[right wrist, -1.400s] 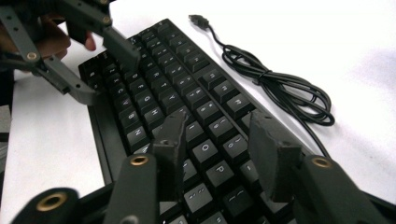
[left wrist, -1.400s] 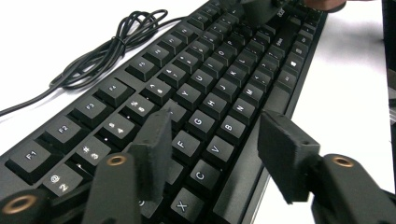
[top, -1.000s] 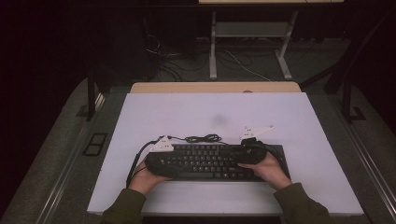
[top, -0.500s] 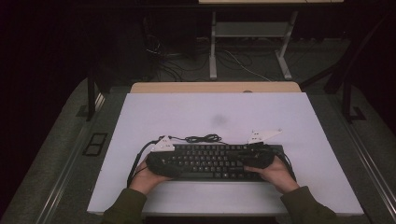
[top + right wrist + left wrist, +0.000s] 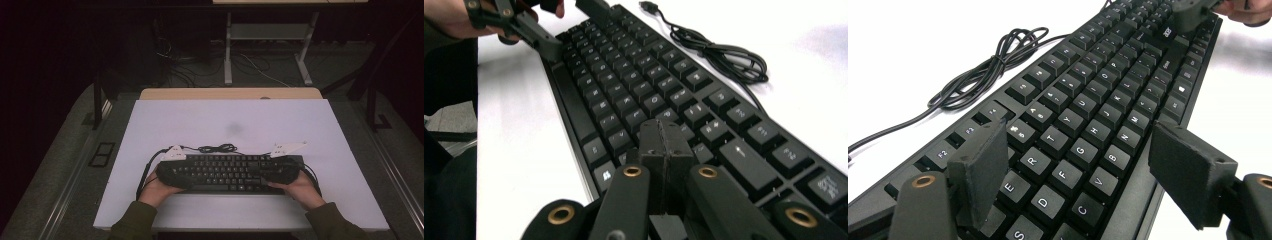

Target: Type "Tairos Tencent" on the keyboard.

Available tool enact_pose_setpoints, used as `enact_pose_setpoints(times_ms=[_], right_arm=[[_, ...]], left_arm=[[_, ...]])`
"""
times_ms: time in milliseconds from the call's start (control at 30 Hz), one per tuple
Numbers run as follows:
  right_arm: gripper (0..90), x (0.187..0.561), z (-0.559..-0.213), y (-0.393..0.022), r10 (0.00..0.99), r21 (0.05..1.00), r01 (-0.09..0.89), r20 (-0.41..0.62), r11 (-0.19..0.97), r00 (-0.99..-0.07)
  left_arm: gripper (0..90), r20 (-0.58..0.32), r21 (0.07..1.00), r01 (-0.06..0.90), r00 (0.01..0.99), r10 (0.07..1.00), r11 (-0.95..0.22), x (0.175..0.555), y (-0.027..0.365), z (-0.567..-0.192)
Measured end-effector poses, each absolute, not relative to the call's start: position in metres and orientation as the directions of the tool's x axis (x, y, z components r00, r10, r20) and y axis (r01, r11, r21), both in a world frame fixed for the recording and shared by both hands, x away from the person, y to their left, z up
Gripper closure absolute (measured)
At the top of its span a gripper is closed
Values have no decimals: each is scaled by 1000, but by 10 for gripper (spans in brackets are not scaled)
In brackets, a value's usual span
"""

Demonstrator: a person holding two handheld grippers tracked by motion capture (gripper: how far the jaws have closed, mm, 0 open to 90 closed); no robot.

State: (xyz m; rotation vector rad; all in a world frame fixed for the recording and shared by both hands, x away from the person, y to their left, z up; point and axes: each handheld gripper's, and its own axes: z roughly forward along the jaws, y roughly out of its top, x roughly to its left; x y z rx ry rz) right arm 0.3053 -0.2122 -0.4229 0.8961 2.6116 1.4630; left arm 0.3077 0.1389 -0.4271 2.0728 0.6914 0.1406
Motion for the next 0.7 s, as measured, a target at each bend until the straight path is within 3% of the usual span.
enact_pose_setpoints(times_ms=[700], right_arm=[[892, 300, -438, -214, 494, 728, 477, 218, 492, -842]], left_arm=[[204, -169, 812, 418, 837, 520, -408, 315, 133, -424]])
